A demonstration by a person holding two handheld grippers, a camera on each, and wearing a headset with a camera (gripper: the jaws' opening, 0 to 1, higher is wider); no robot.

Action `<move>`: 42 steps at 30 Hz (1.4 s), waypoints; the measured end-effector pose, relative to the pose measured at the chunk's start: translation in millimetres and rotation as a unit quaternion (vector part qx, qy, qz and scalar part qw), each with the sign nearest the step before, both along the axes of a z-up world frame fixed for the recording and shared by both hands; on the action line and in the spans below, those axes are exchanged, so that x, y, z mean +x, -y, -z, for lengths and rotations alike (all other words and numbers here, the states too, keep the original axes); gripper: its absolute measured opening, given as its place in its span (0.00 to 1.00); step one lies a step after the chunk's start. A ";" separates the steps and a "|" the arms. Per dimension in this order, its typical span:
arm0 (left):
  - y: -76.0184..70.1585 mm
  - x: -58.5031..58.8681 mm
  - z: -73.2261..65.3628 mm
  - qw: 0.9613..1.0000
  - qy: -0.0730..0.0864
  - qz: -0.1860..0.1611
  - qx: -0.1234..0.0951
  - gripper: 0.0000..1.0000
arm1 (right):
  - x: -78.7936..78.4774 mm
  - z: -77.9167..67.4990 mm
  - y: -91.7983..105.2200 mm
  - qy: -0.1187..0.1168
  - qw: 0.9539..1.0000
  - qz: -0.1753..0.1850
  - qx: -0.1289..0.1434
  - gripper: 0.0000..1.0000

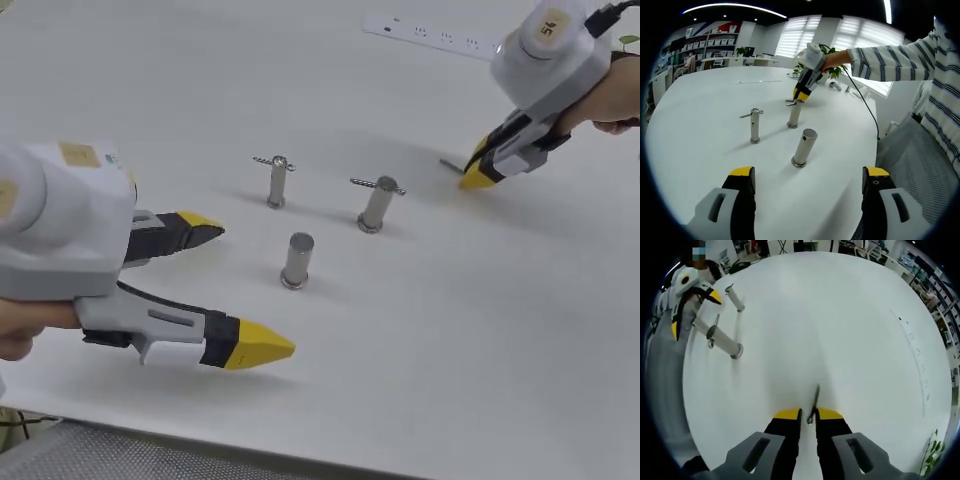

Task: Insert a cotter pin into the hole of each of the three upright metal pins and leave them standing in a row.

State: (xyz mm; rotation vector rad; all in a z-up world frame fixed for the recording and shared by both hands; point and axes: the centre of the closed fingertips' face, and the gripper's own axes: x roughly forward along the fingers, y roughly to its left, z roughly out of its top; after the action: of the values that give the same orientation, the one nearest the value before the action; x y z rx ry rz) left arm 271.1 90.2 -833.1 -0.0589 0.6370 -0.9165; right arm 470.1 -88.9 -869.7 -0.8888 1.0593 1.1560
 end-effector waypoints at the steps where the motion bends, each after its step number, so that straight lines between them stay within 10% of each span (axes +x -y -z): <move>1: 0.2 -0.1 -0.7 1.000 0.002 0.001 -0.001 0.87 | 0.7 0.3 0.1 0.002 1.000 -0.003 -0.002 0.12; 24: -4.1 0.5 -10.0 1.000 0.025 -0.008 0.003 0.81 | 11.3 1.6 5.4 0.068 0.997 -0.034 -0.017 0.03; 42: 0.3 2.7 -16.7 0.999 0.032 -0.018 0.001 0.81 | -11.5 -28.6 -6.8 0.128 0.990 -0.048 0.037 0.02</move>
State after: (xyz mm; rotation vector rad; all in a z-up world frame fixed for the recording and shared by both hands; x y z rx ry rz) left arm 273.7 89.9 -816.5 -0.0387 0.5753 -0.8788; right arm 458.6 -82.1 -841.1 -1.0075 0.7670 1.1189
